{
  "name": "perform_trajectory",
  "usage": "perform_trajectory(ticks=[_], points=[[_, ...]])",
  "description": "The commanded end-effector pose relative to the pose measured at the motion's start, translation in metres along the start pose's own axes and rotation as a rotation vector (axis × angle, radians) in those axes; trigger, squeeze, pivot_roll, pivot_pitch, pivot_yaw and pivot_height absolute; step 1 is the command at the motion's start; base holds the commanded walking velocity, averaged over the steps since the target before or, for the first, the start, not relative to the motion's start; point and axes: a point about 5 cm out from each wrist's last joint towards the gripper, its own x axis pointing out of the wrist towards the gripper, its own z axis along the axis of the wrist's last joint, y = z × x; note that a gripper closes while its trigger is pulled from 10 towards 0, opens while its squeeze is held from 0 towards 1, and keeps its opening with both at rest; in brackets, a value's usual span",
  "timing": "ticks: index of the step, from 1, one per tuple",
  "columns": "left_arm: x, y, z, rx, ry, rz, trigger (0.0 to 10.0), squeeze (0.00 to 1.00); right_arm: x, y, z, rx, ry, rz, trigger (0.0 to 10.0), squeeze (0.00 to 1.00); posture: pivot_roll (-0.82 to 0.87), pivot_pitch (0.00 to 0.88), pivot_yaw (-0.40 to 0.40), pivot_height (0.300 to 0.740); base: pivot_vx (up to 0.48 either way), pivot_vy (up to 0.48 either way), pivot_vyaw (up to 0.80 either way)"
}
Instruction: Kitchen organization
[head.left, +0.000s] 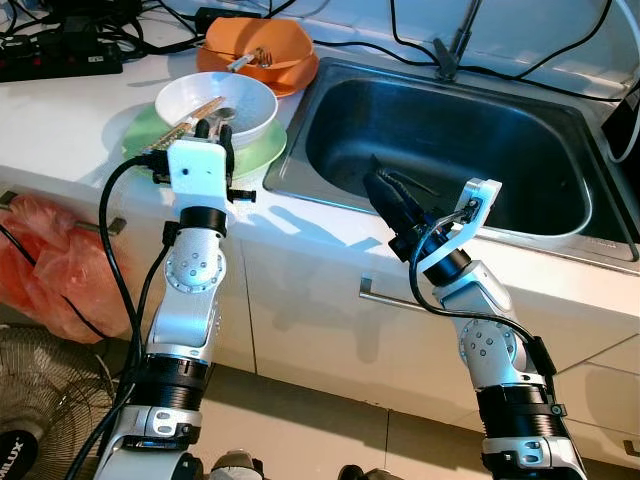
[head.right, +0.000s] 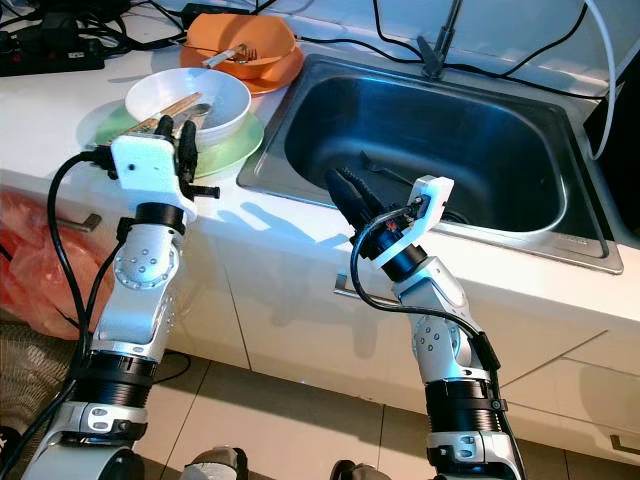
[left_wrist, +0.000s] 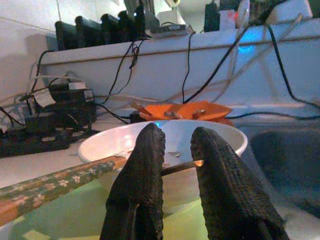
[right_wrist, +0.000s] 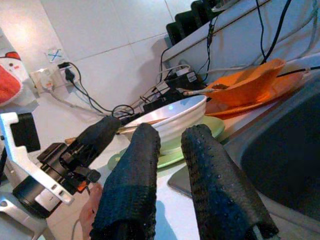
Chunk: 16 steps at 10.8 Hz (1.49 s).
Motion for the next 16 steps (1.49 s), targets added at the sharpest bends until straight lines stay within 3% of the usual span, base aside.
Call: perform_trajectory(ticks=[1, 7, 8, 10, 12, 15, 16], points=[[0.005, -0.007, 0.017, -0.036, -0.084, -0.03, 10.0, 0.0, -0.003, -0.002, 0.001, -0.011, 0.001, -0.011, 10.0, 0.0, 0.23, 0.101, -0.072, 0.74, 0.0, 0.0, 0.0], [0.004, -0.019, 0.034, -0.109, -0.17, -0.094, 10.0, 0.0, -0.002, -0.002, 0.0, -0.011, 0.006, -0.006, 10.0, 0.0, 0.23, 0.103, -0.079, 0.74, 0.0, 0.0, 0.0], [0.004, -0.023, 0.039, -0.108, -0.191, -0.129, 10.0, 0.0, -0.002, -0.002, 0.0, -0.011, 0.006, -0.009, 10.0, 0.0, 0.23, 0.104, -0.078, 0.74, 0.0, 0.0, 0.0], [0.006, -0.04, 0.063, -0.184, -0.258, -0.242, 10.0, 0.0, -0.001, -0.003, 0.0, -0.016, 0.005, -0.022, 10.0, 0.0, 0.23, 0.105, -0.077, 0.74, 0.0, 0.0, 0.0], [0.007, -0.051, 0.081, -0.32, -0.295, -0.309, 10.0, 0.0, 0.0, -0.004, 0.0, -0.013, -0.001, -0.036, 10.0, 0.0, 0.23, 0.106, -0.075, 0.74, 0.0, 0.0, 0.0], [0.006, -0.061, 0.081, -0.598, -0.222, -0.381, 10.0, 0.0, 0.002, -0.007, 0.0, -0.003, -0.02, -0.077, 10.0, 0.0, 0.22, 0.102, -0.068, 0.74, 0.0, 0.0, 0.0], [0.004, -0.065, 0.078, -0.75, -0.17, -0.434, 10.0, 0.0, 0.003, -0.009, 0.0, 0.003, -0.034, -0.114, 10.0, 0.0, 0.22, 0.102, -0.066, 0.74, 0.0, 0.0, 0.0]])
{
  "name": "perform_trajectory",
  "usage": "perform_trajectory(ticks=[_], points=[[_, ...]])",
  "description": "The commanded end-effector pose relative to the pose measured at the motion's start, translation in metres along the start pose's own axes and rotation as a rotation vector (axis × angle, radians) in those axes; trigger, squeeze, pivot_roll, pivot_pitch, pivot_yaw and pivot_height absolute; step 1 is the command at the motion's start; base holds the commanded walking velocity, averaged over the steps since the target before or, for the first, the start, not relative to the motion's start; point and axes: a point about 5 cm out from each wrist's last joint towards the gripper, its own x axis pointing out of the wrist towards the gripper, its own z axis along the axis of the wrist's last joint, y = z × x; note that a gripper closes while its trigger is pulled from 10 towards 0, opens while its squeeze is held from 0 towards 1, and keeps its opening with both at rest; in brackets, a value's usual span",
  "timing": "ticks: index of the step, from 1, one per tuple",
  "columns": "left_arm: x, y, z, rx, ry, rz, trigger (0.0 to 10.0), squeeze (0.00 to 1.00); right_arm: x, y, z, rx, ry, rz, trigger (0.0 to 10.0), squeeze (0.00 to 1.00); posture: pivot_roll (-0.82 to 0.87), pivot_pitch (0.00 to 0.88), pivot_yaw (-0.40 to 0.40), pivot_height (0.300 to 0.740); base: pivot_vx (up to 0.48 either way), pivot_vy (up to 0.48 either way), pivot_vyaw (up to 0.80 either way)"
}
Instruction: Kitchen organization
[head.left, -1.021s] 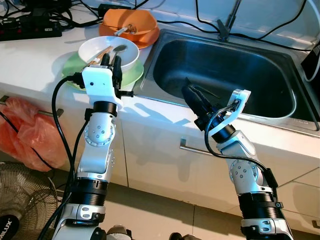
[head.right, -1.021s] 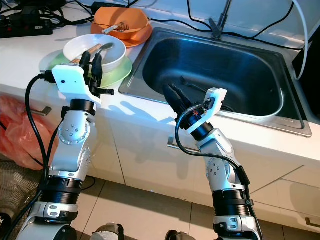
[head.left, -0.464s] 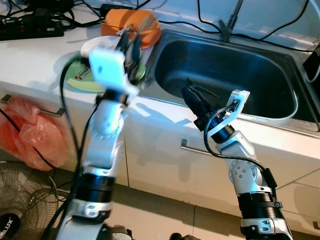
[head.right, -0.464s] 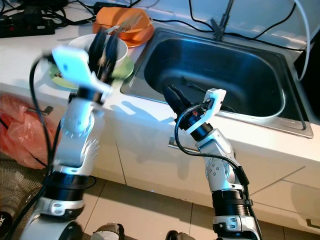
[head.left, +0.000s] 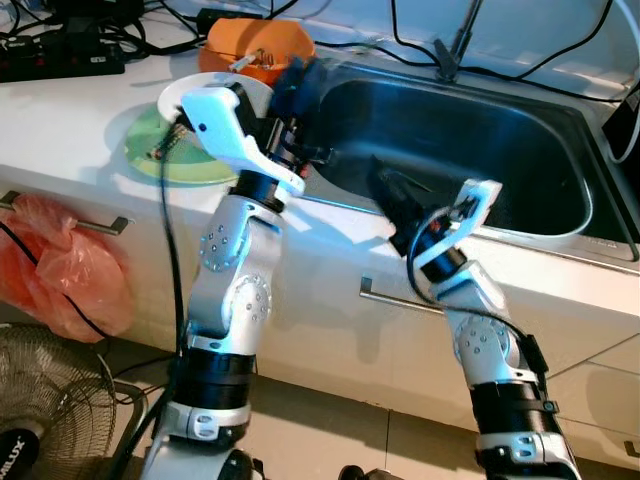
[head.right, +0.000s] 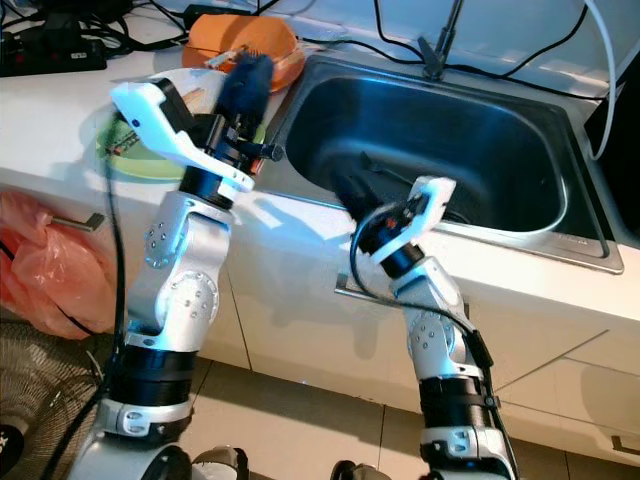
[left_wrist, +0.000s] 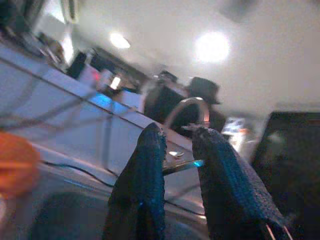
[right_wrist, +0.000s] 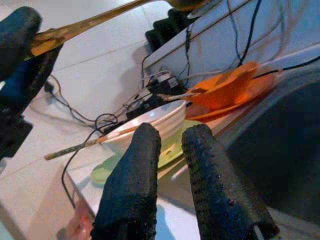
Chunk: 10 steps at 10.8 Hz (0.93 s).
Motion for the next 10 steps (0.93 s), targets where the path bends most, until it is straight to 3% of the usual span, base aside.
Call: perform_trajectory(ticks=[1, 2, 3, 6, 10], points=[[-0.001, -0.005, -0.002, -0.088, 0.005, -0.037, 10.0, 0.0, 0.001, -0.005, 0.003, 0.0, -0.015, -0.042, 10.0, 0.0, 0.22, 0.102, -0.066, 0.74, 0.0, 0.0, 0.0], [-0.004, -0.003, -0.005, -0.161, 0.011, -0.029, 10.0, 0.0, 0.003, -0.005, 0.003, 0.009, -0.026, -0.054, 10.0, 0.09, 0.22, 0.102, -0.065, 0.74, 0.0, 0.0, 0.0], [-0.006, 0.0, -0.007, -0.196, 0.017, -0.017, 10.0, 0.0, 0.004, -0.005, 0.003, 0.03, -0.034, -0.056, 10.0, 1.0, 0.22, 0.103, -0.064, 0.74, 0.0, 0.0, 0.0], [-0.016, 0.01, -0.019, -0.231, 0.079, 0.01, 10.0, 0.0, 0.008, -0.006, 0.004, 0.106, -0.079, -0.091, 10.0, 1.0, 0.22, 0.101, -0.061, 0.74, 0.0, 0.0, 0.0], [-0.021, 0.012, -0.02, -0.203, 0.116, -0.005, 10.0, 0.0, 0.009, -0.007, 0.006, 0.148, -0.1, -0.117, 10.0, 1.0, 0.22, 0.096, -0.056, 0.74, 0.0, 0.0, 0.0]])
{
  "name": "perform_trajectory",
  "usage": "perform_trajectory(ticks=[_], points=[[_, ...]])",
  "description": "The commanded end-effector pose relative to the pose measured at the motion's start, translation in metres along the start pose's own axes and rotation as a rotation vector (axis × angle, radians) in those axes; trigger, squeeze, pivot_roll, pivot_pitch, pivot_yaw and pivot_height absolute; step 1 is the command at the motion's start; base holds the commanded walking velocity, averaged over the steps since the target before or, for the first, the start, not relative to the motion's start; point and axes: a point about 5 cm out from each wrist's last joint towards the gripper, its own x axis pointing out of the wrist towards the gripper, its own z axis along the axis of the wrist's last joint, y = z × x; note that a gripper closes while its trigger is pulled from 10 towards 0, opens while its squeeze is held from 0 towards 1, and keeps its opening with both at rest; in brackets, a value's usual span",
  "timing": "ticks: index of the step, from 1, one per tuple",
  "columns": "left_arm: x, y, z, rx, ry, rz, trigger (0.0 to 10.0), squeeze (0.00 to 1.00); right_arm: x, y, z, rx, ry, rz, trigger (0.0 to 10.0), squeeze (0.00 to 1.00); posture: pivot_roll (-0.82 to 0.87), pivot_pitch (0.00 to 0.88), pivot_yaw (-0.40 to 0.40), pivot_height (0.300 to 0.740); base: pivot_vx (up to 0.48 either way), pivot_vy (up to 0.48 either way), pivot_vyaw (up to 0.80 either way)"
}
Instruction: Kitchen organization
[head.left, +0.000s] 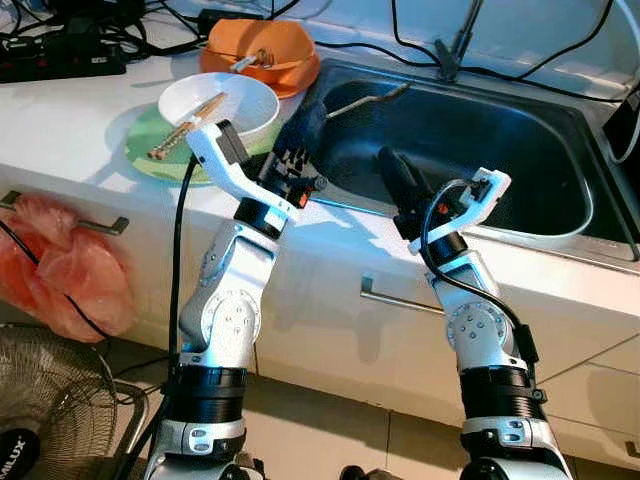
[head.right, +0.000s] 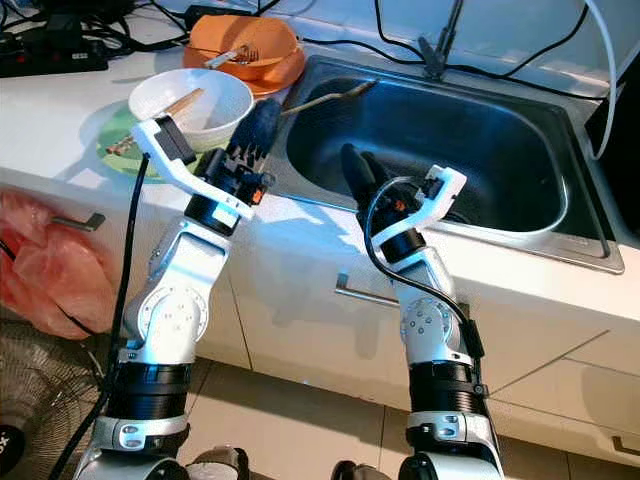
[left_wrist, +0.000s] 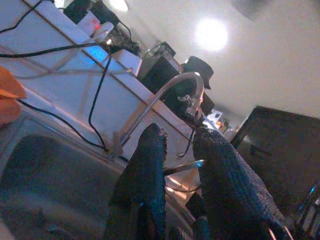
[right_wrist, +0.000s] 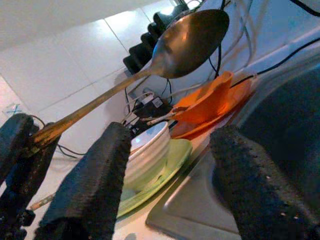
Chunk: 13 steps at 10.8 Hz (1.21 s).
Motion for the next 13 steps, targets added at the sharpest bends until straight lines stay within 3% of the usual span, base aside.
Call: perform_trajectory(ticks=[1, 2, 6, 13], points=[[0.0, -0.007, -0.004, 0.011, 0.025, -0.038, 10.0, 0.0, 0.002, -0.001, 0.003, 0.016, -0.015, -0.007, 10.0, 0.93, 0.22, 0.093, -0.054, 0.74, 0.0, 0.0, 0.0], [0.001, -0.008, -0.007, 0.009, 0.036, -0.049, 10.0, 0.0, 0.002, -0.001, 0.003, 0.021, -0.015, -0.015, 10.0, 0.0, 0.22, 0.09, -0.054, 0.74, 0.0, 0.0, 0.0], [-0.005, -0.011, -0.022, -0.006, 0.126, -0.095, 10.0, 0.0, 0.008, 0.003, 0.006, 0.072, -0.025, -0.008, 10.0, 0.0, 0.21, 0.102, -0.054, 0.74, 0.0, 0.0, 0.0], [-0.012, -0.012, -0.031, 0.005, 0.188, -0.12, 10.0, 0.0, 0.016, 0.006, 0.014, 0.139, -0.066, -0.007, 10.0, 0.0, 0.21, 0.116, -0.056, 0.74, 0.0, 0.0, 0.0]])
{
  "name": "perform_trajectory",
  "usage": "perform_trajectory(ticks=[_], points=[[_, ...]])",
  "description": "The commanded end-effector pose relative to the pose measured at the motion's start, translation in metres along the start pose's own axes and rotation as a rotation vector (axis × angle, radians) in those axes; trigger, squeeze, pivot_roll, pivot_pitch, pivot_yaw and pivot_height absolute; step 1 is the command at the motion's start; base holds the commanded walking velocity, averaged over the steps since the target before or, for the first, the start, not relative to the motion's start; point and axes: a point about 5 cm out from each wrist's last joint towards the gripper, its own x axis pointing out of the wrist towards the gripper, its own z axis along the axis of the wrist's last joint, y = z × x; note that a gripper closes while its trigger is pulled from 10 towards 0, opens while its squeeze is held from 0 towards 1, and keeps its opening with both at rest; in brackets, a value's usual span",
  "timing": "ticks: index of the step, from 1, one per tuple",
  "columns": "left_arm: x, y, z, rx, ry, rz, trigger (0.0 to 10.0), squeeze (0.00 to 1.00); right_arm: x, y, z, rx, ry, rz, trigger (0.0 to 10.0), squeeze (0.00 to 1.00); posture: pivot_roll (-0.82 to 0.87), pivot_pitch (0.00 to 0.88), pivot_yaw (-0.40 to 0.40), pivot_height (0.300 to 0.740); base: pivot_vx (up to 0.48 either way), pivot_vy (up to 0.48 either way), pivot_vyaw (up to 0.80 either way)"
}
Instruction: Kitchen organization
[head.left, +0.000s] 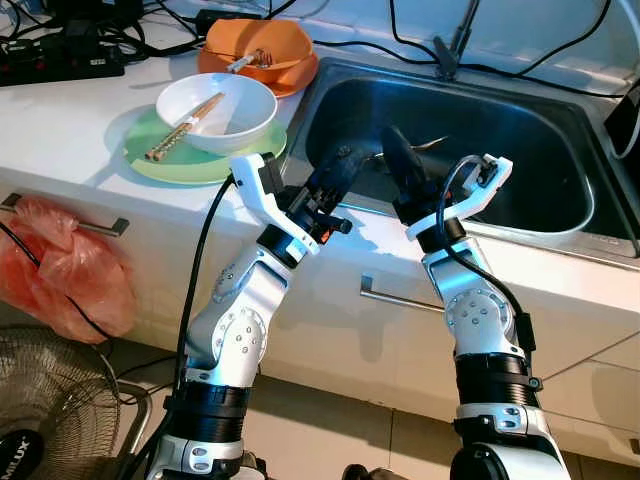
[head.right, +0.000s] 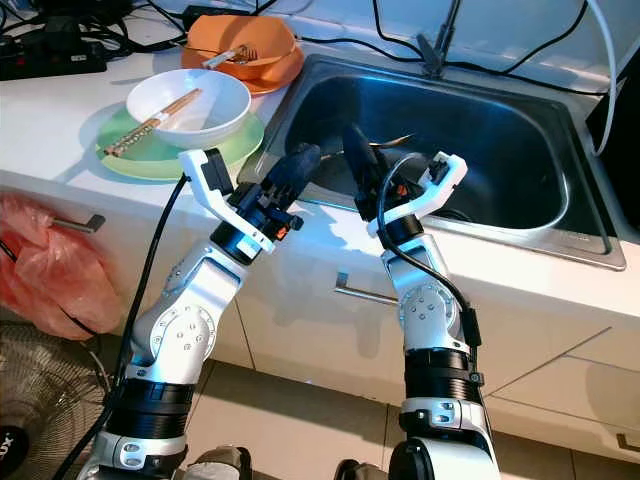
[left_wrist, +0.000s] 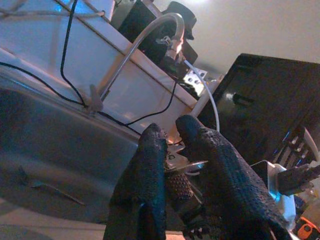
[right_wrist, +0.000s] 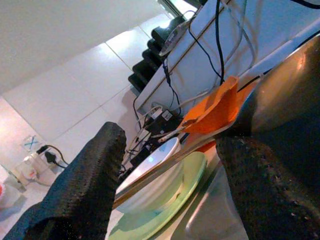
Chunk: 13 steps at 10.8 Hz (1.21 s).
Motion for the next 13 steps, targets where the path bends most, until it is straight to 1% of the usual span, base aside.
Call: perform_trajectory(ticks=[1, 6, 7, 9, 10, 13], points=[[0.002, -0.006, -0.002, 0.01, 0.021, -0.033, 10.0, 0.0, 0.003, 0.0, 0.007, 0.003, -0.026, -0.007, 10.0, 0.0, 0.21, 0.116, -0.057, 0.74, 0.0, 0.0, 0.0], [0.0, -0.012, -0.004, 0.021, 0.037, -0.069, 10.0, 0.0, 0.006, -0.01, 0.01, -0.002, -0.034, -0.076, 10.0, 0.0, 0.22, 0.11, -0.063, 0.74, 0.0, 0.0, 0.0], [0.0, -0.013, -0.003, 0.023, 0.035, -0.075, 10.0, 0.0, 0.006, -0.014, 0.01, -0.006, -0.037, -0.105, 10.0, 0.0, 0.22, 0.109, -0.065, 0.74, 0.0, 0.0, 0.0], [-0.002, -0.011, -0.003, 0.027, 0.037, -0.07, 10.0, 0.0, 0.006, -0.019, 0.011, -0.003, -0.046, -0.138, 10.0, 0.0, 0.23, 0.109, -0.067, 0.74, 0.0, 0.0, 0.0], [-0.003, -0.01, -0.003, 0.03, 0.039, -0.063, 10.0, 0.0, 0.006, -0.019, 0.011, -0.005, -0.047, -0.137, 0.0, 0.0, 0.23, 0.11, -0.066, 0.74, 0.0, 0.0, 0.0], [-0.003, -0.008, -0.006, 0.045, 0.051, -0.054, 10.0, 0.0, 0.006, -0.021, 0.011, 0.014, -0.059, -0.155, 0.0, 0.0, 0.22, 0.111, -0.063, 0.74, 0.0, 0.0, 0.0]])
